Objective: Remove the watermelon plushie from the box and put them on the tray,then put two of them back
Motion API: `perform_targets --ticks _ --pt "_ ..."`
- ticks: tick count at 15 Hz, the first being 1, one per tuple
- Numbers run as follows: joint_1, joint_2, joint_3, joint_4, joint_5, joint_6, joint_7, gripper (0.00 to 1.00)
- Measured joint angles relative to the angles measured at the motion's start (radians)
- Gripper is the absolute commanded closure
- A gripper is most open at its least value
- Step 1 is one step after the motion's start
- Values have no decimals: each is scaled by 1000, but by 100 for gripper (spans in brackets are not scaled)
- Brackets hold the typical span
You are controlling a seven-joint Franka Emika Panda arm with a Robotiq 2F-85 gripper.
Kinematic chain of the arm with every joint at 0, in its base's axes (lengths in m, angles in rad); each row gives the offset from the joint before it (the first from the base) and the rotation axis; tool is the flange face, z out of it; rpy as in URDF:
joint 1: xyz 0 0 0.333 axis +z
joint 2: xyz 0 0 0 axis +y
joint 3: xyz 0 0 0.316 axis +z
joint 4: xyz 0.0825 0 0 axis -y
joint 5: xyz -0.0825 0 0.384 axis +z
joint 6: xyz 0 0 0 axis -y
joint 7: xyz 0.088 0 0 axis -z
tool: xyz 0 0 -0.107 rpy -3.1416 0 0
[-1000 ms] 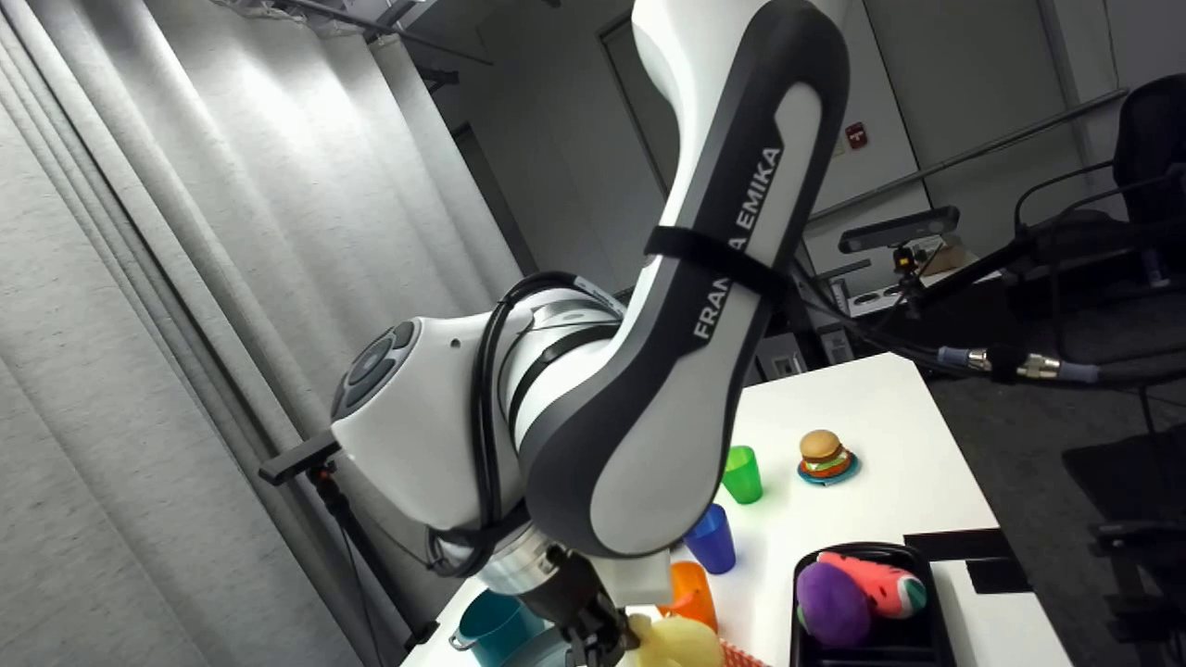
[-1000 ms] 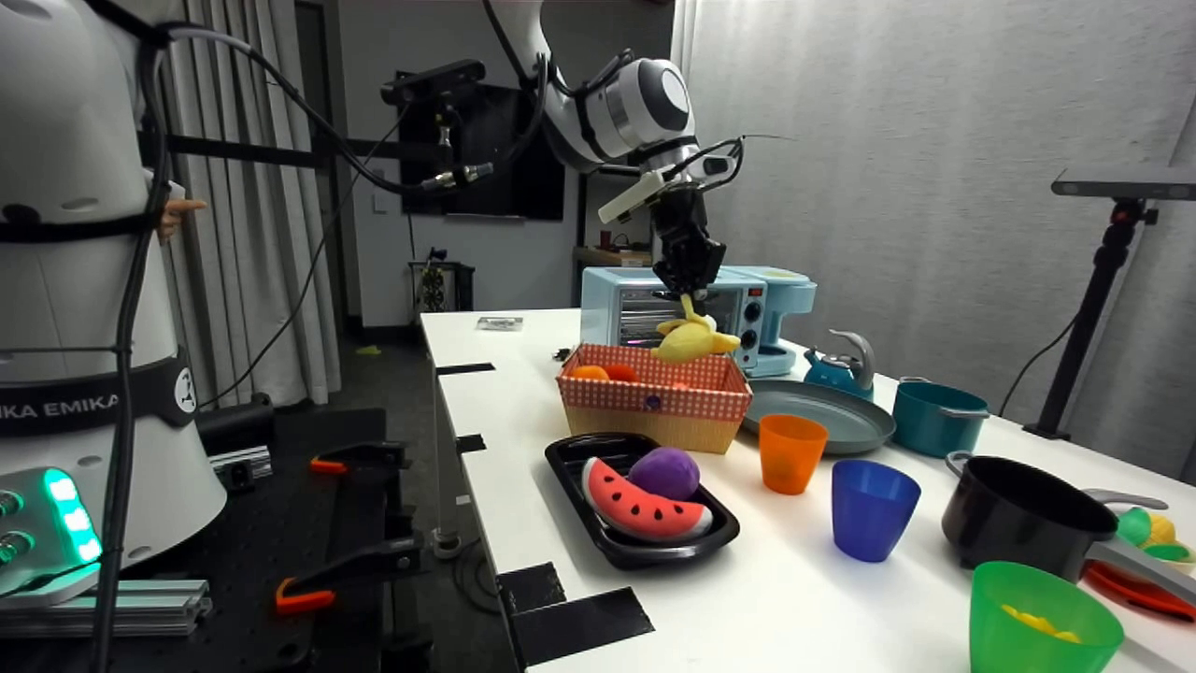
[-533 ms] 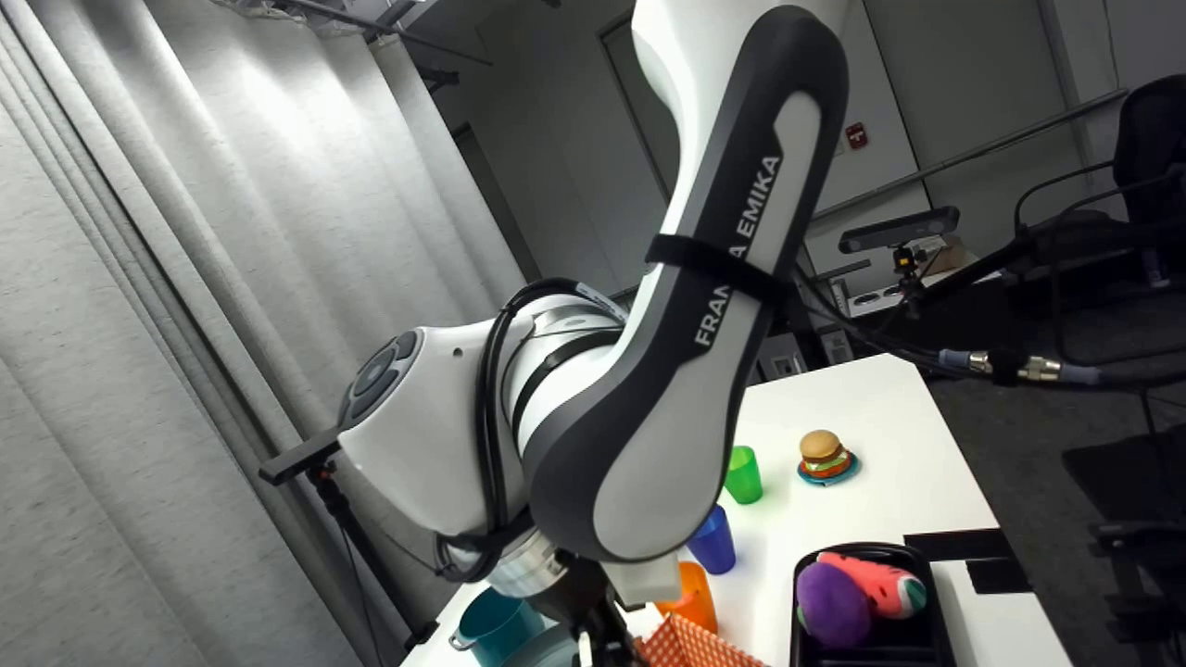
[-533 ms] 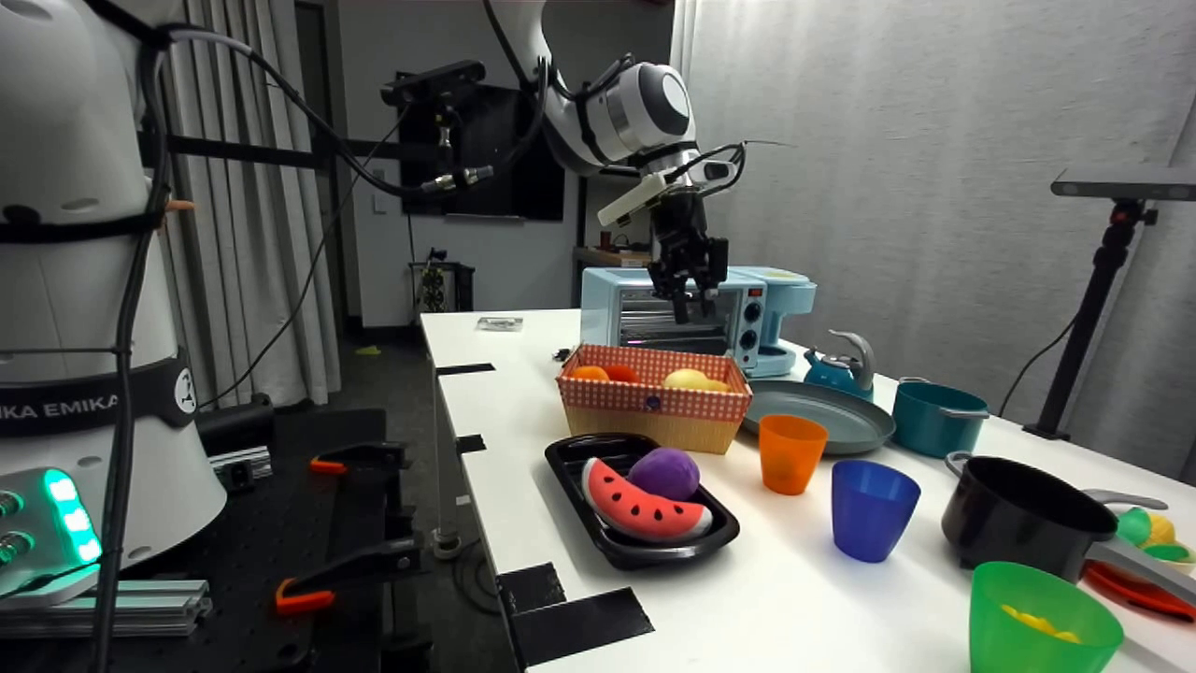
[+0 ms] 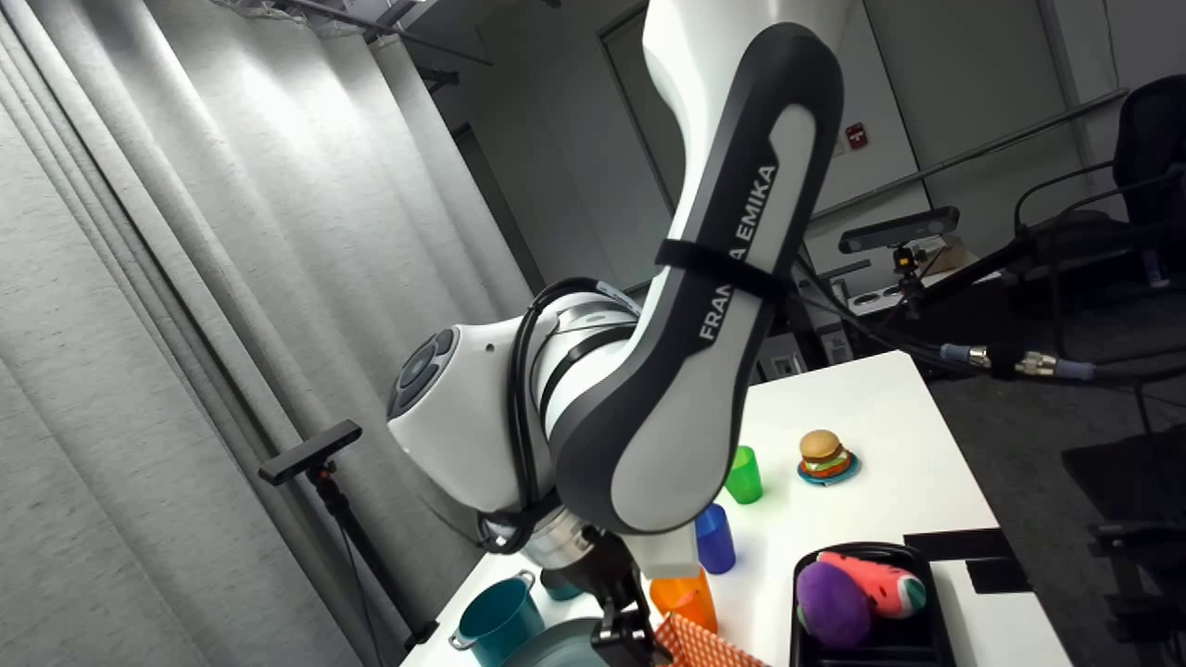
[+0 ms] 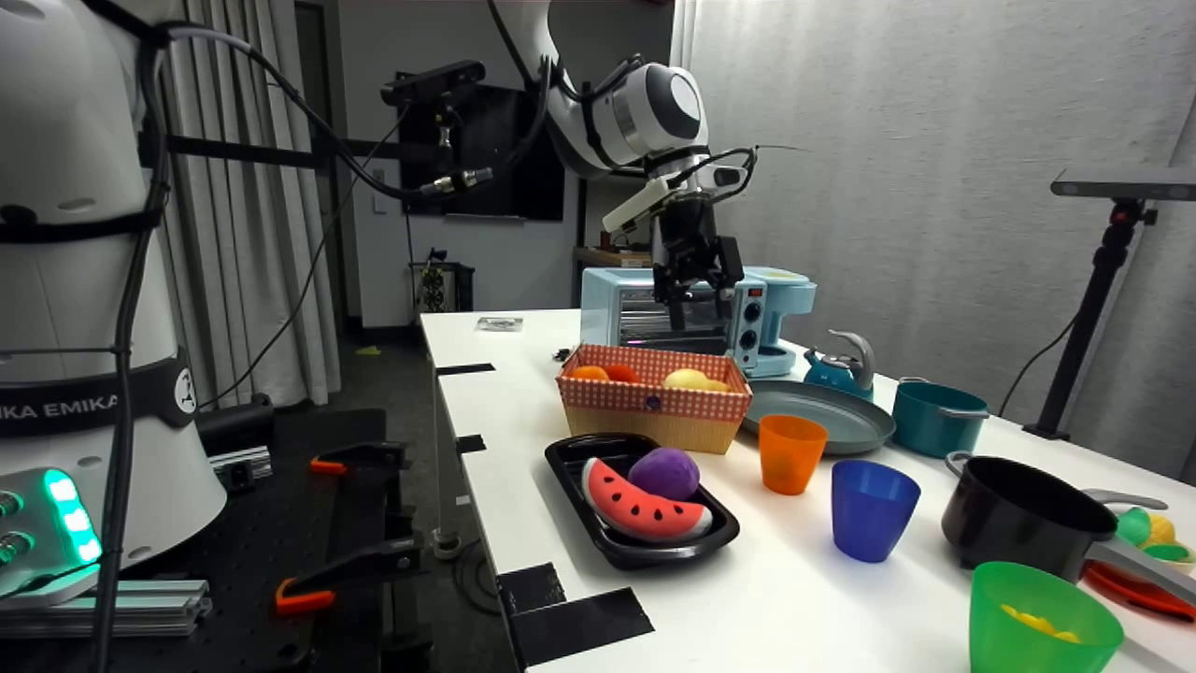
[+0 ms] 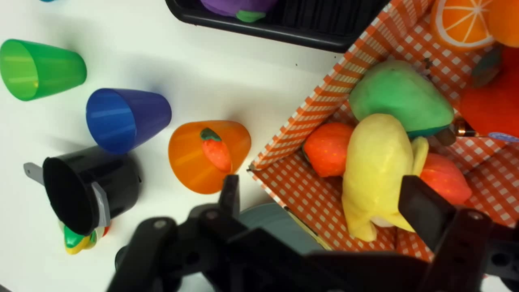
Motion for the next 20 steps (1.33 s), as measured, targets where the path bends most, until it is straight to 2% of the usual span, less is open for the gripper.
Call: perform_targets --ticks 9,20 --pt "-64 -104 -32 -200 109 29 143 0" --pt "-153 -220 -58 -521 189 253 293 0"
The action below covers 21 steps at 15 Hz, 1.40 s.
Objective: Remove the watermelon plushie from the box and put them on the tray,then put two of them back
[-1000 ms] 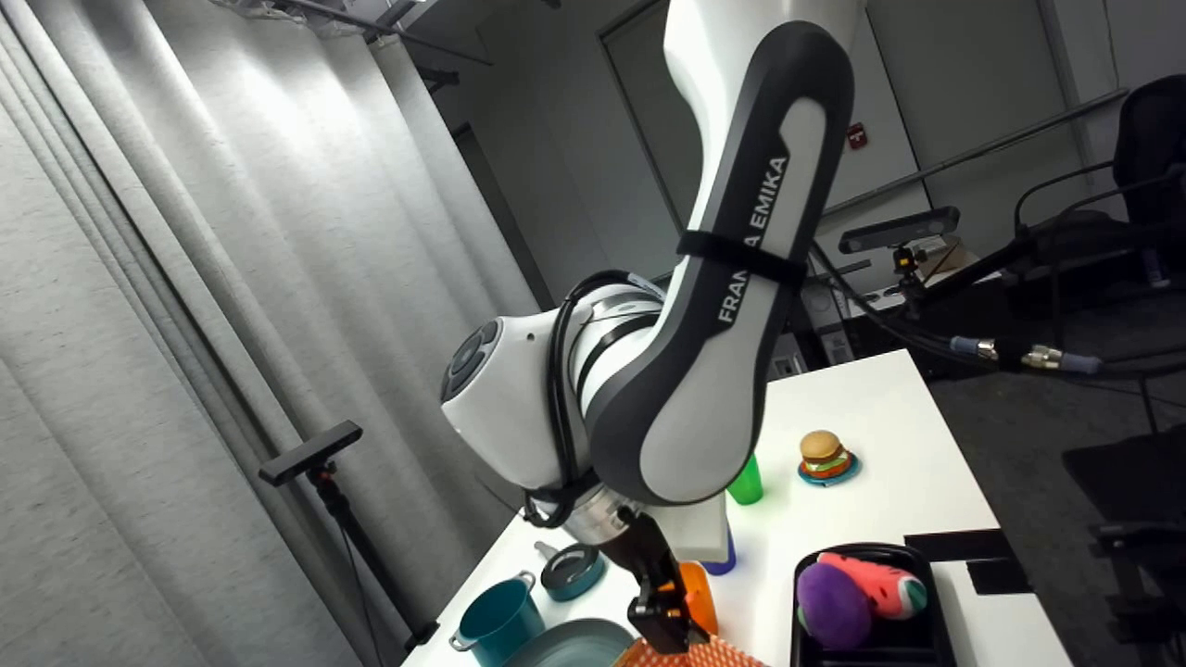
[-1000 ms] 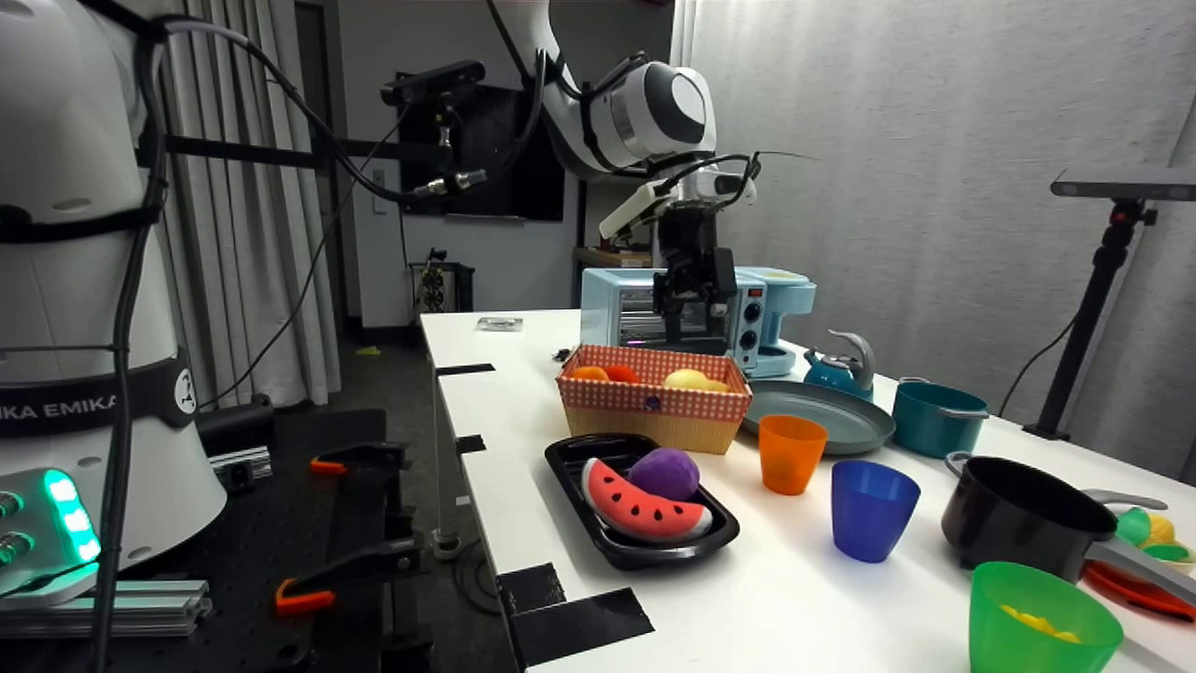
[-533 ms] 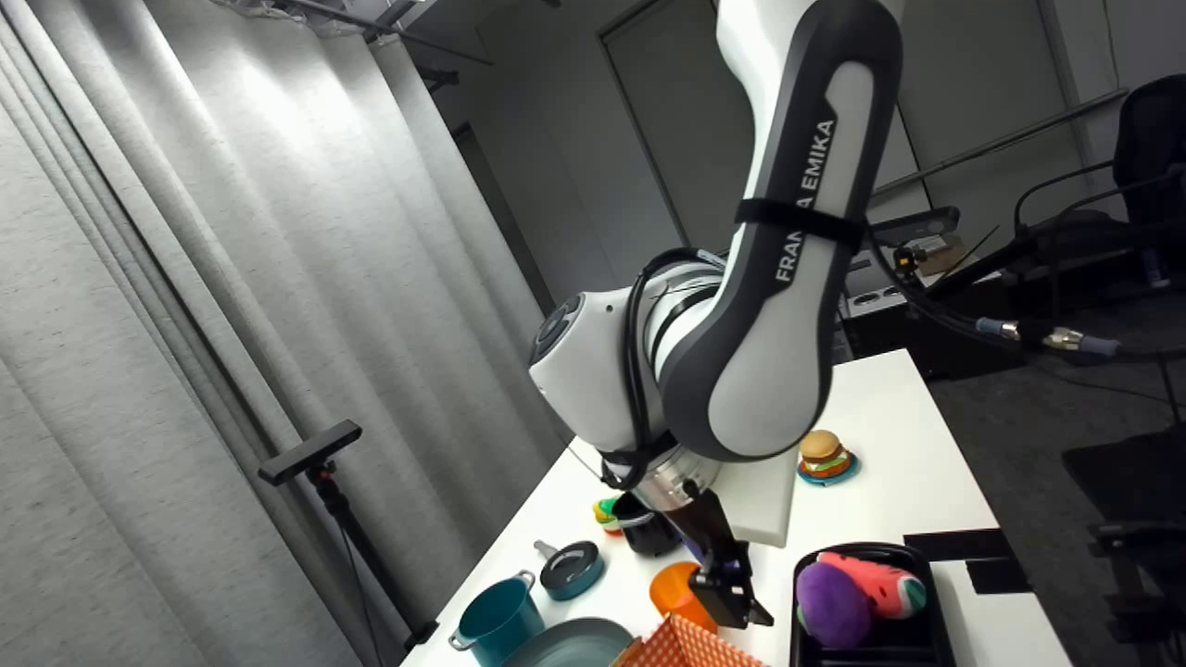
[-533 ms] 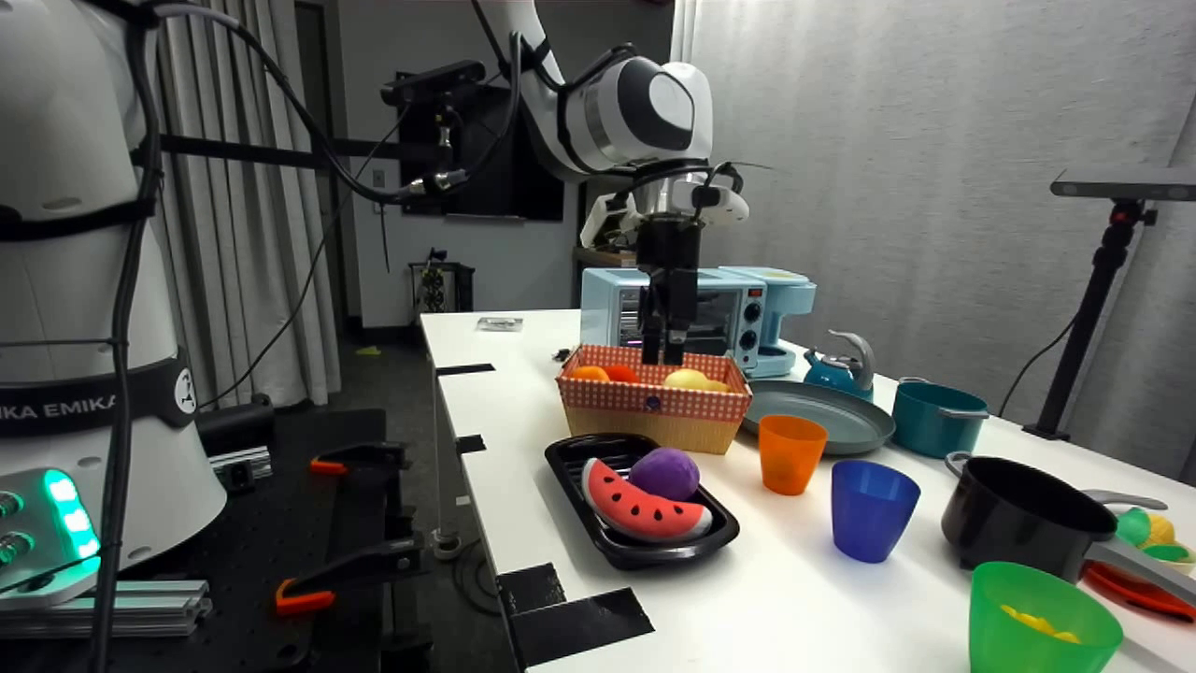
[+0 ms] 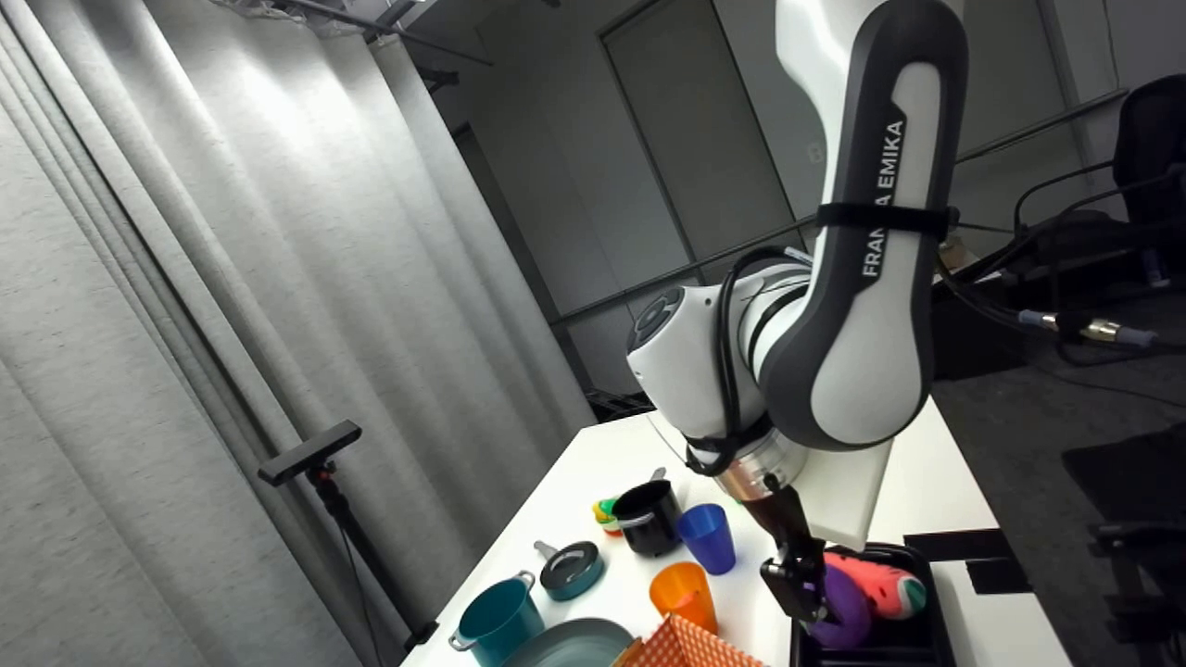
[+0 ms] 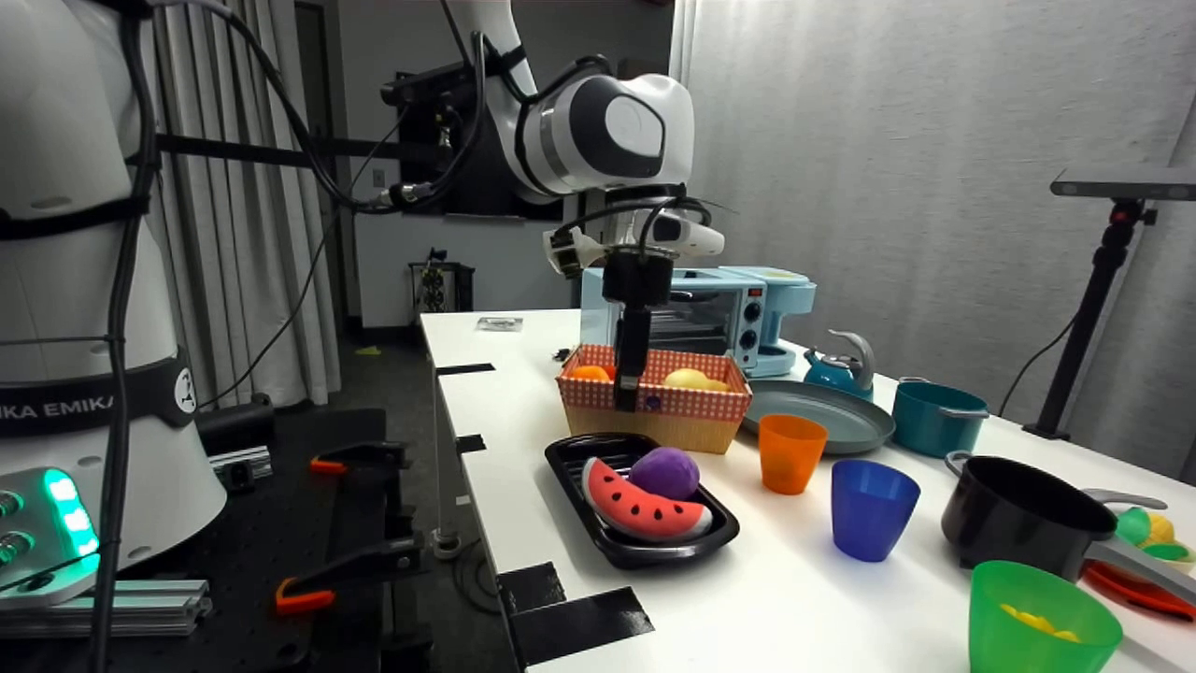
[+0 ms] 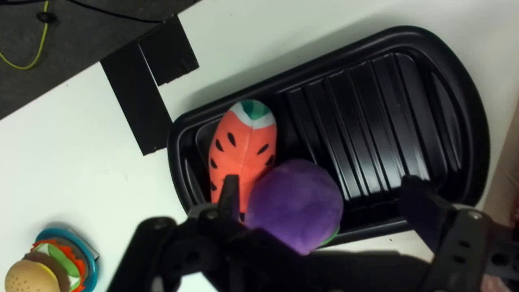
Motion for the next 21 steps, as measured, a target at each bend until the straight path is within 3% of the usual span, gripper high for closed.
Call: perform_targets --ticks 7,21 --pt "-47 -12 -44 -120 0 88 5 0" --pt "-92 20 -64 -91 15 108 -139 0"
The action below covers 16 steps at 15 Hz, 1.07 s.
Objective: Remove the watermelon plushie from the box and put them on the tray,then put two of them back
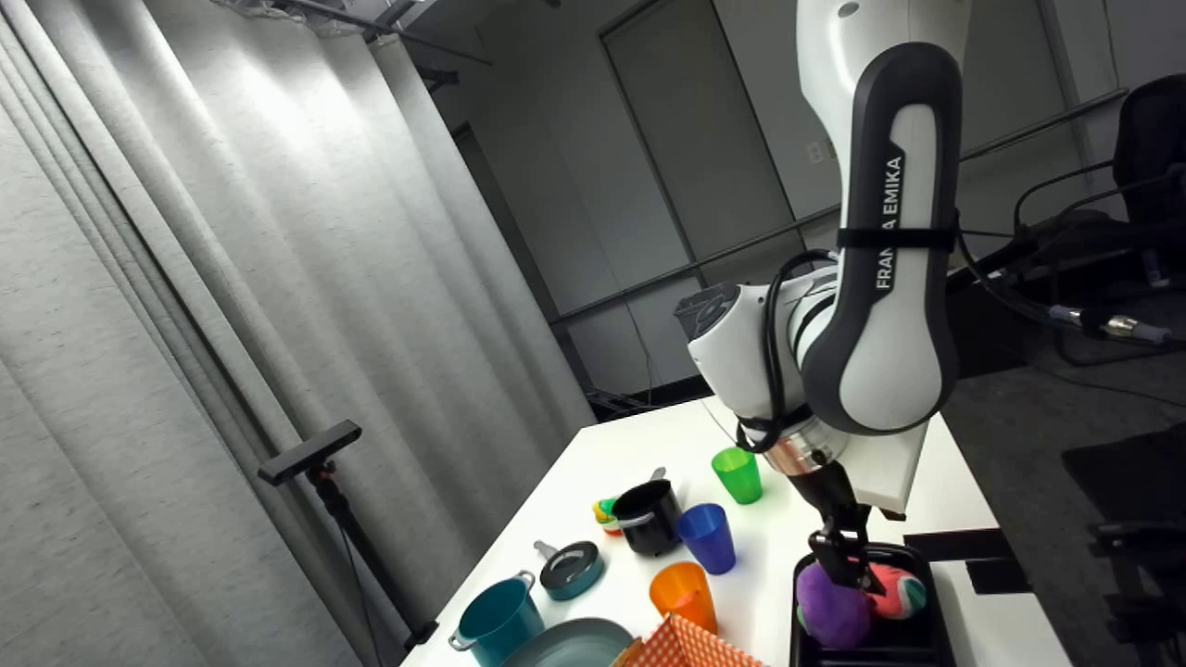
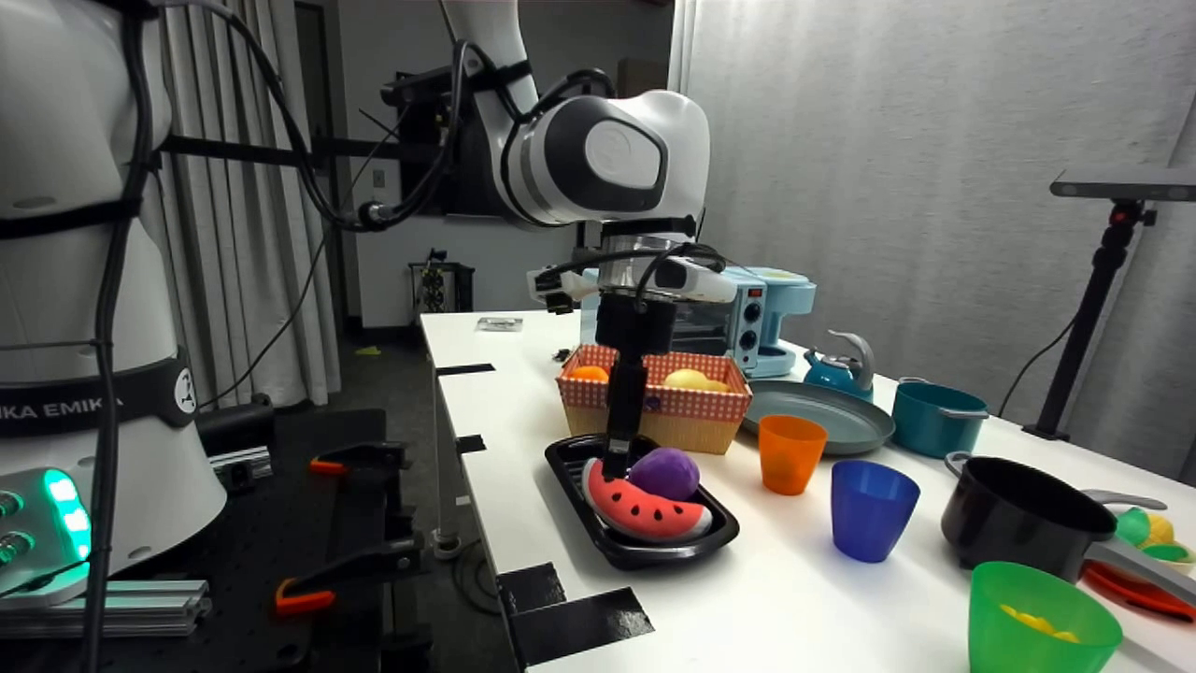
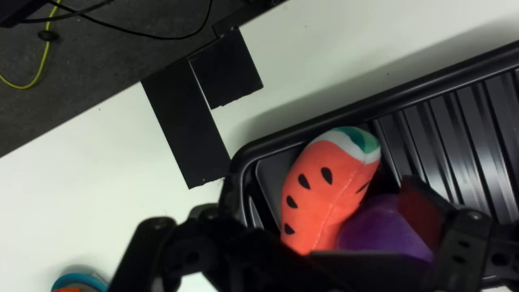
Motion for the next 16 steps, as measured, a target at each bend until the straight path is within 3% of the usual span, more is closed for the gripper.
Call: perform_targets --ticks 8,14,16 --pt "0 85 24 55 170 36 -170 0" --pt "0 119 25 64 200 36 -200 0" --pt "0 121 23 64 200 36 -200 28"
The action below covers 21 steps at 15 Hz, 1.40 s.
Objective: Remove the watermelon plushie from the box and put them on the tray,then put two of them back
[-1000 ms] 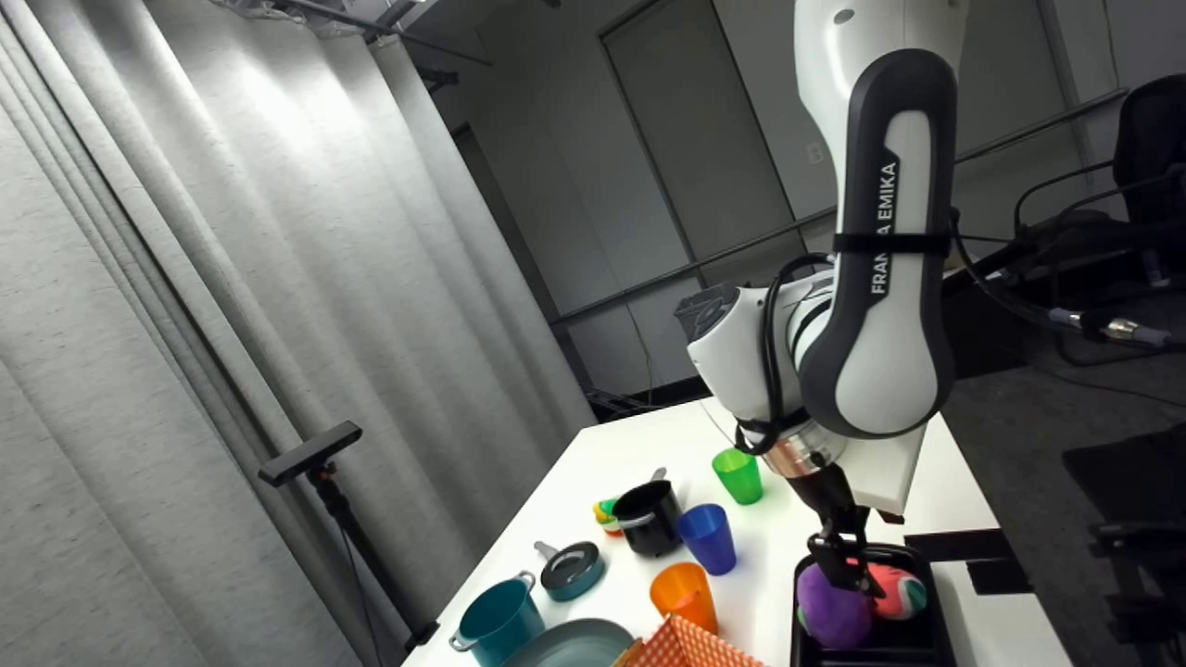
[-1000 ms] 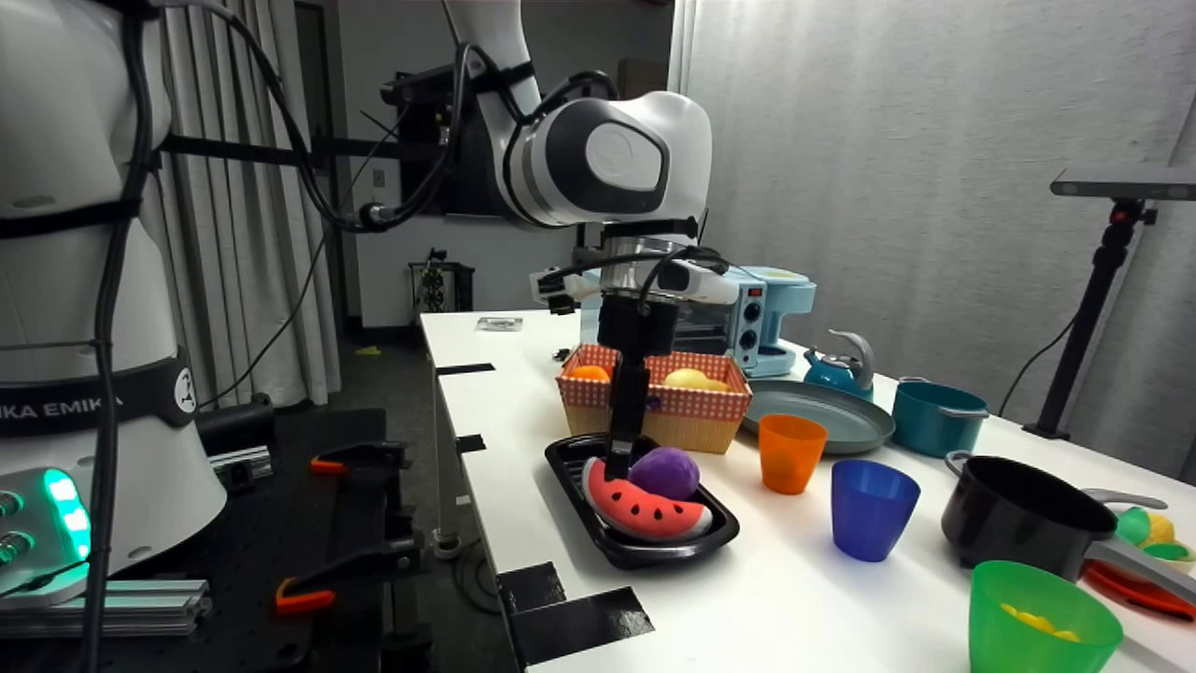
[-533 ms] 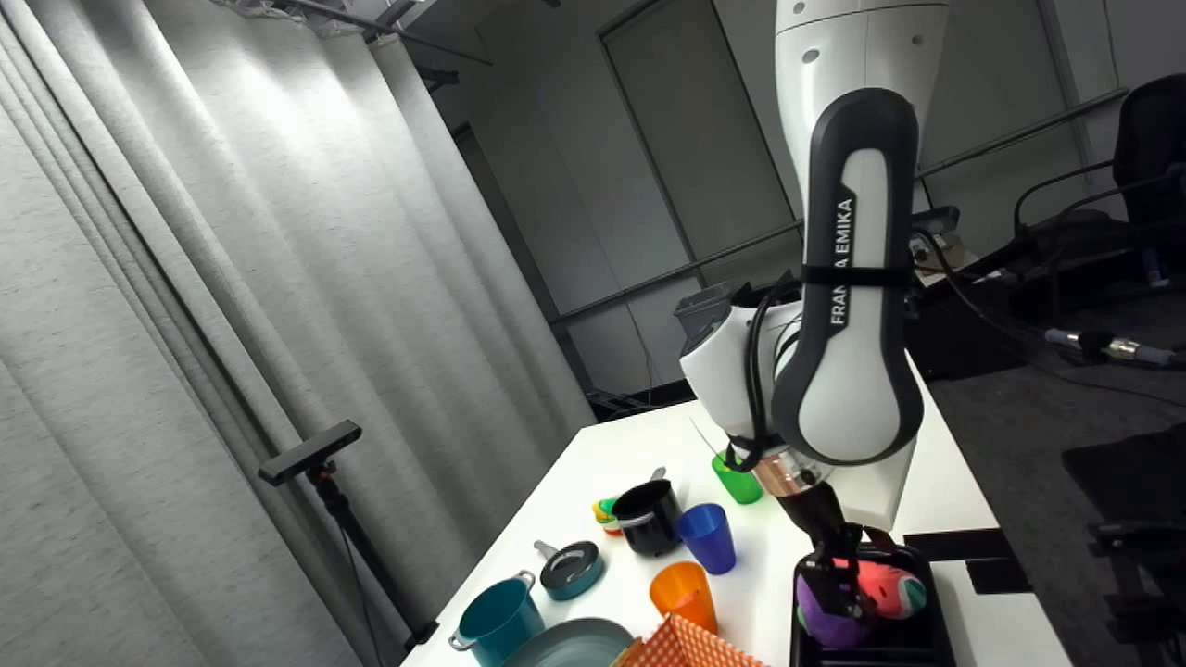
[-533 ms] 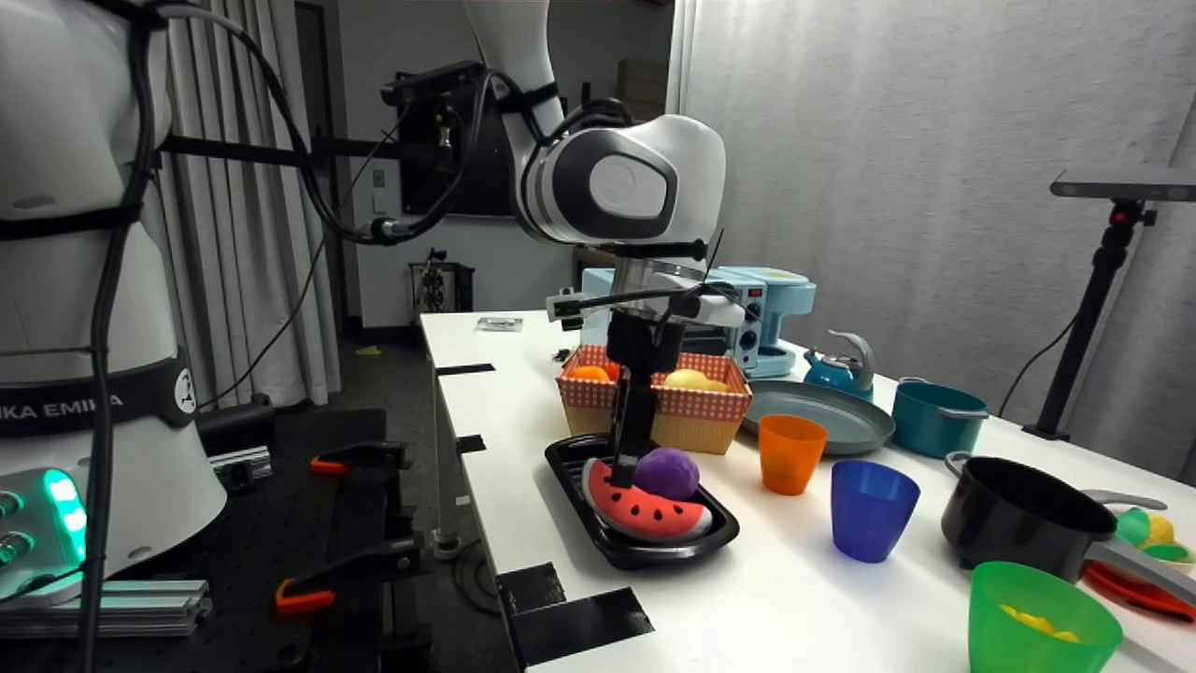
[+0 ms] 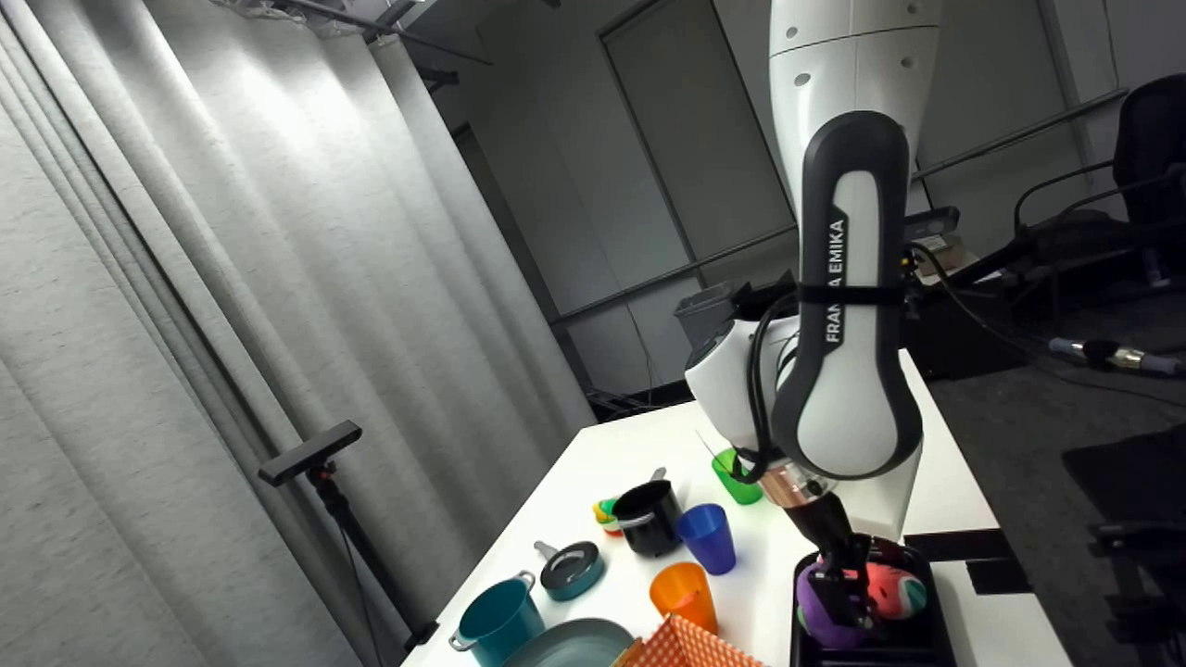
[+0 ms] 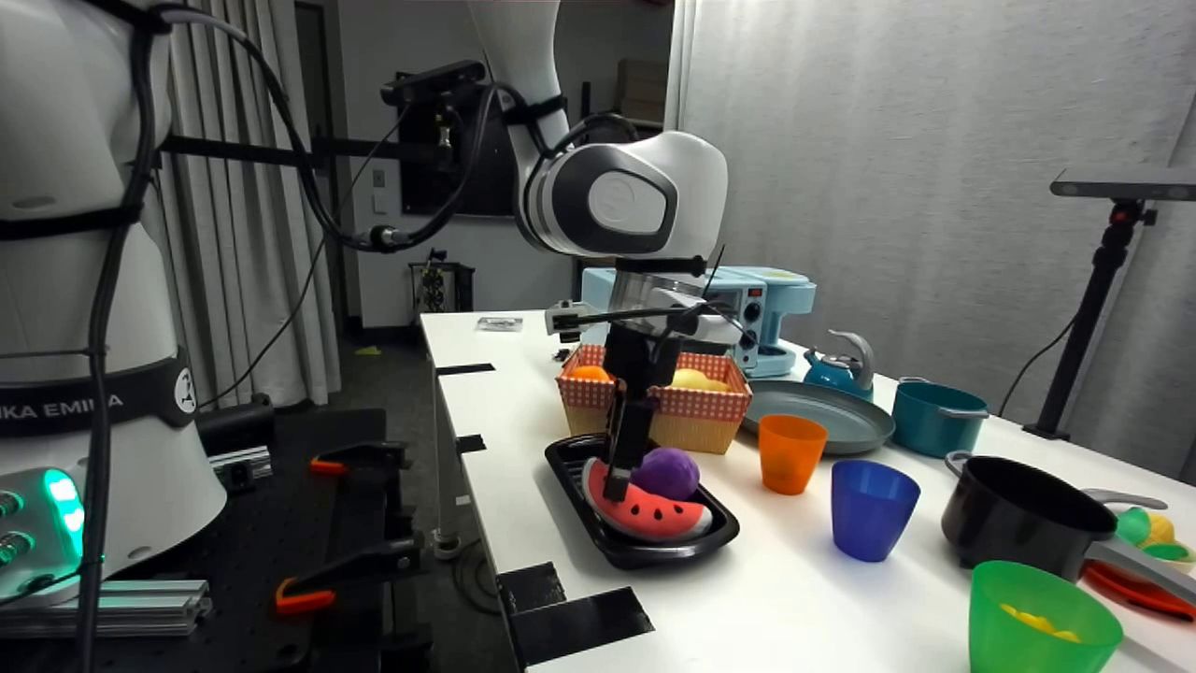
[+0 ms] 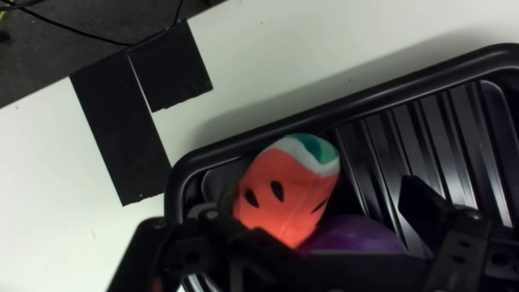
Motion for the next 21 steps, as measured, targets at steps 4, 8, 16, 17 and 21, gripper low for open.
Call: perform_targets --ticks 4,8,16,17,21 --pt "0 4 -1 2 0 0 -2 58" --pt "0 5 -2 7 0 0 -6 88" --pt "0 -3 -4 12 0 -2 -6 98" --pt "1 -11 -4 12 0 -4 -6 98" --pt "12 -80 -4 -2 -8 -25 1 98"
